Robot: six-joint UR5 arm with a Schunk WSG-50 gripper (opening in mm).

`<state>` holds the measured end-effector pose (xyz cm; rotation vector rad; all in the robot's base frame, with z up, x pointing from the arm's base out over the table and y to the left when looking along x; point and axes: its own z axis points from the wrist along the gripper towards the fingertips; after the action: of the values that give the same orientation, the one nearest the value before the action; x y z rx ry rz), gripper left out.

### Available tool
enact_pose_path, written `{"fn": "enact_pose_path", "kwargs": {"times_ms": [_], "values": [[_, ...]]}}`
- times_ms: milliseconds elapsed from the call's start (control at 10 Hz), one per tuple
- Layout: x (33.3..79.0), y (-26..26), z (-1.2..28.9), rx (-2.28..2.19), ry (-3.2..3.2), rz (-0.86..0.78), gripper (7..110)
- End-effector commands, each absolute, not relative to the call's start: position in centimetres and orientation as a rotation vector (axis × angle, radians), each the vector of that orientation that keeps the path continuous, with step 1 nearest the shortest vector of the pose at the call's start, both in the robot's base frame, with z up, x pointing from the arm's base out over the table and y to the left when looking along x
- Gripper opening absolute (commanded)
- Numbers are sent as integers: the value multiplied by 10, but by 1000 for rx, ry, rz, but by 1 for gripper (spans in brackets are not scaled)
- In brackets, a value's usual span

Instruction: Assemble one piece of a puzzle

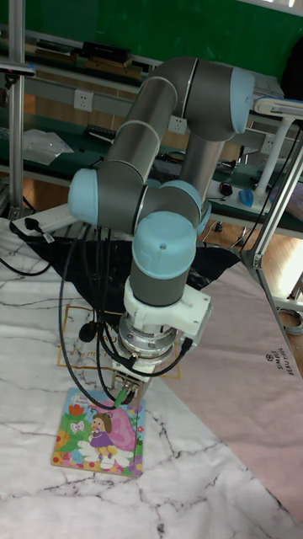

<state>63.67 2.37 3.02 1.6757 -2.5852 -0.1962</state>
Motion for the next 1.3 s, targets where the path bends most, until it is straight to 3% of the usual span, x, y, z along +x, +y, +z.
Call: {"fn": "enact_pose_path", "kwargs": {"times_ms": [0,200,300,400,500,700,900,1200], "values": [[679,20,65,1264,-2936,-128,7],[748,11,84,735,-3395,-39,7],[745,2,85,513,-3422,-106,7],[743,-41,87,448,-3400,93,7],[740,-54,91,338,-3406,116,7],[745,-28,95,157,-3462,-106,7],[736,-64,91,256,-3444,95,7],[740,-57,92,222,-3464,-25,7]]}}
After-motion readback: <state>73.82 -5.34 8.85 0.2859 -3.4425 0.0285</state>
